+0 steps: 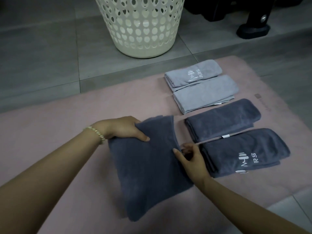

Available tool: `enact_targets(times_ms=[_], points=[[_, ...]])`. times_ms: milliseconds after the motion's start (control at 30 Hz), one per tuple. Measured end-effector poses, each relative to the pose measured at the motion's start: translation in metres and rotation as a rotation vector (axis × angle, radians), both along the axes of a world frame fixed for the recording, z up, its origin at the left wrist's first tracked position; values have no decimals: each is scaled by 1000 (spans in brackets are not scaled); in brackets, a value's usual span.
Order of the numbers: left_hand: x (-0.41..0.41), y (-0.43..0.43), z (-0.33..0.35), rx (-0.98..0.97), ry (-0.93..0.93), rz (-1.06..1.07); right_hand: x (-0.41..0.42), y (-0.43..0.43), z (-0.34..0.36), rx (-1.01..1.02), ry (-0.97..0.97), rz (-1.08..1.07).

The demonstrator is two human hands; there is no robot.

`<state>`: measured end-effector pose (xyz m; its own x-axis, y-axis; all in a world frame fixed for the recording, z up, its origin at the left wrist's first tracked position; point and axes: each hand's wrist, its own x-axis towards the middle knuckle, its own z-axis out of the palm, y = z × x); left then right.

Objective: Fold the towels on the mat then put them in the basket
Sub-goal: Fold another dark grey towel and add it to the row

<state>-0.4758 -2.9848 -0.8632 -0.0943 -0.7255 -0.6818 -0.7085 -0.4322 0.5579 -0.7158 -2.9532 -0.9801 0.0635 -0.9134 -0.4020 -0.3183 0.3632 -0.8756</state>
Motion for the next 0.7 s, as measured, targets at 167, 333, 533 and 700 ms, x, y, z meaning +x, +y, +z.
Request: enact_targets(times_ms=[167,333,533,700], points=[[8,62,57,-105,477,400,12,31,35,406,-170,1],[33,119,68,-390,571,684,43,46,70,805,-563,255],[57,192,-16,-539,321,808,54,53,56,-55,-259,272],[20,252,-113,-437,-326,929,37,91,-2,-335,437,300]])
